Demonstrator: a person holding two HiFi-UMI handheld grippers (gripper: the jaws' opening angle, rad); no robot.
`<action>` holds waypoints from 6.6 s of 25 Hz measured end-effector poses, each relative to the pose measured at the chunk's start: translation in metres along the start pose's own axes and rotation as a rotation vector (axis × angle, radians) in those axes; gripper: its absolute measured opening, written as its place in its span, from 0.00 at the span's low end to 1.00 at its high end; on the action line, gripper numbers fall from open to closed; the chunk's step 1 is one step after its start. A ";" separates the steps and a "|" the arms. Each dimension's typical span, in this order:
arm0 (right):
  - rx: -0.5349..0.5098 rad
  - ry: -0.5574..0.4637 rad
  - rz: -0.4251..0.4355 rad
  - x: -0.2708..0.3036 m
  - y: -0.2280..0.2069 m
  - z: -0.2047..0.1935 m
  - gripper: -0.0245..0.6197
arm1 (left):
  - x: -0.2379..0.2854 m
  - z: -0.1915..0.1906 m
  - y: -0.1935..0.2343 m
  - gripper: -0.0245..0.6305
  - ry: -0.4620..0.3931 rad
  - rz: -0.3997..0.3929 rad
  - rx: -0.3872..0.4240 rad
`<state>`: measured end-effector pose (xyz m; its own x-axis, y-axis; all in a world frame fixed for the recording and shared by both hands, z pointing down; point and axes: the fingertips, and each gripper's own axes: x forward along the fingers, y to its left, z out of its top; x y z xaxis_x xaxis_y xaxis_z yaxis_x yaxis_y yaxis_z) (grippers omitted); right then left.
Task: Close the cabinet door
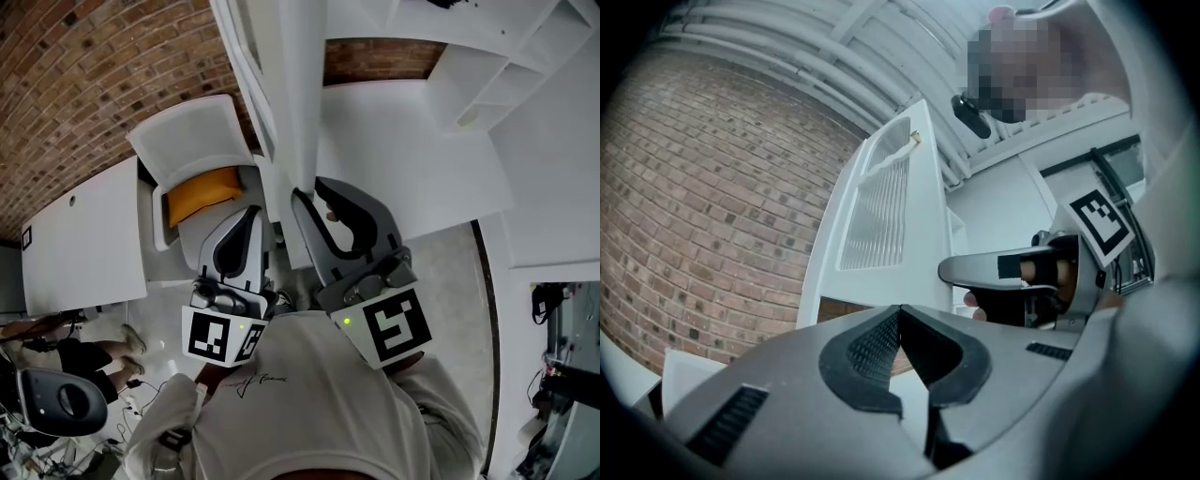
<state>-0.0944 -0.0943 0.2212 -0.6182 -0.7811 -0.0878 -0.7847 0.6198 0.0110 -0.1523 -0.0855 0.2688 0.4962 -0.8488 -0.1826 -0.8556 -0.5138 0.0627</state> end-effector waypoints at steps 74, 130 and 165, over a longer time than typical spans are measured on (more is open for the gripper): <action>0.034 0.030 0.084 -0.005 -0.143 -0.009 0.15 | 0.098 -0.056 -0.045 0.06 0.118 -0.106 -0.053; 0.083 0.025 0.128 0.038 -0.238 -0.013 0.19 | 0.129 -0.074 -0.041 0.06 0.166 -0.057 -0.030; 0.110 0.024 0.155 0.066 -0.271 -0.017 0.21 | 0.131 -0.082 -0.046 0.06 0.193 -0.048 -0.022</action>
<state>0.0771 -0.3153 0.2291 -0.7335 -0.6761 -0.0697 -0.6707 0.7366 -0.0866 -0.0358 -0.1827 0.3222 0.5575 -0.8301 0.0050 -0.8277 -0.5554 0.0802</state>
